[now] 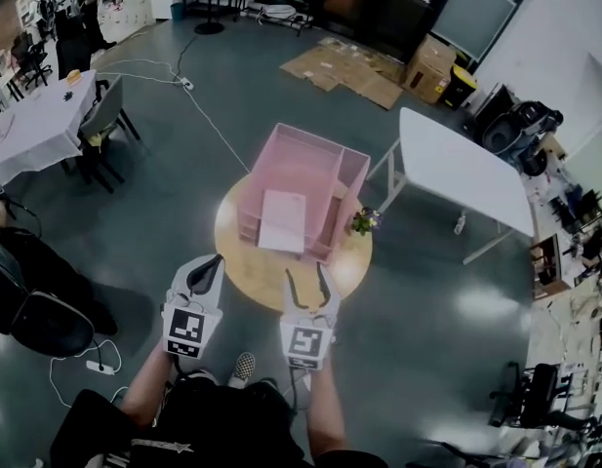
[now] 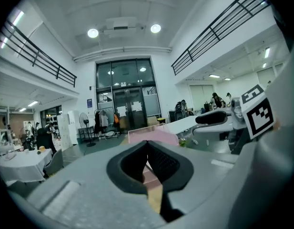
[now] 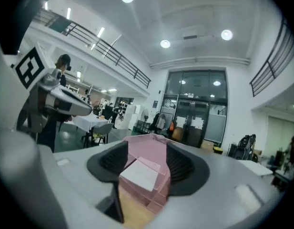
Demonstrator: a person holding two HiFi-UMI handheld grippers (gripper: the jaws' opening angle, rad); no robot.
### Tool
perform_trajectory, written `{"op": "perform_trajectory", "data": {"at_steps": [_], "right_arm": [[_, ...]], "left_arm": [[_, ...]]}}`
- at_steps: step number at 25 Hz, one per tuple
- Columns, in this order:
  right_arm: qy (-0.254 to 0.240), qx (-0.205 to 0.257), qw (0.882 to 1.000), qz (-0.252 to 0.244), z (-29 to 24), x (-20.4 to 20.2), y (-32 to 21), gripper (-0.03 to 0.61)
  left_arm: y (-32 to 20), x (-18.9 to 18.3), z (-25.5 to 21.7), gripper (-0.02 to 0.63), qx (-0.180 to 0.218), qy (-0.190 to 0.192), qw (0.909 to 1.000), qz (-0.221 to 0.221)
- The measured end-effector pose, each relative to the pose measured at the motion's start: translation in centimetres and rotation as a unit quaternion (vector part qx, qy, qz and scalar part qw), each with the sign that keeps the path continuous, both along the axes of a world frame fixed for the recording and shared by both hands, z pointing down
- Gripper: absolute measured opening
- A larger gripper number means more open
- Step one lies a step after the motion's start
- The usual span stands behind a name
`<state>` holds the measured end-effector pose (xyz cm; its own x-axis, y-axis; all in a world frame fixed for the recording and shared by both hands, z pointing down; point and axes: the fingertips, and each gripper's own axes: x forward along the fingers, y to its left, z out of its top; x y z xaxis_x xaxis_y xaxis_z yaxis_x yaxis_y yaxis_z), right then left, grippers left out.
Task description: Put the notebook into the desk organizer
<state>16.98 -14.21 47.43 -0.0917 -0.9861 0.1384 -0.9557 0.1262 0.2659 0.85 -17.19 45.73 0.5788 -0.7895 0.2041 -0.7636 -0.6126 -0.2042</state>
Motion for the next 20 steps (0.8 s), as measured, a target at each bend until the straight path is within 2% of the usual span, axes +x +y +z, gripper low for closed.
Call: {"op": "perform_trajectory", "data": {"at_steps": [4,8,14,15,19,20], "right_arm": [[-0.059,0.013,0.998,0.022,-1.5,1.2,2.9,0.249],[-0.094,0.024,0.994,0.049,-1.8,2.6,5.9,0.239],[-0.113,0.038,0.989,0.089,-1.8,4.4,10.2,0.099],[-0.114,0.038,0.988,0.093,-1.7,4.6,10.7,0.097],[-0.122,0.036,0.987,0.098,-1.4,4.5,12.1,0.010],[-0.123,0.036,0.987,0.097,-1.4,4.3,12.4,0.008]], "left_arm": [[1.2,1.1,-1.3,0.011,0.013,0.009,0.9997,0.018],[2.6,2.0,-1.4,0.011,0.015,0.014,0.9992,0.034],[4.6,3.4,-1.1,0.011,0.012,0.020,0.9982,0.056],[4.9,3.6,-1.1,0.011,0.011,0.021,0.9980,0.058],[5.6,3.6,-0.8,0.011,0.007,0.026,0.9977,0.062],[5.7,3.6,-0.7,0.011,0.006,0.026,0.9977,0.062]]}}
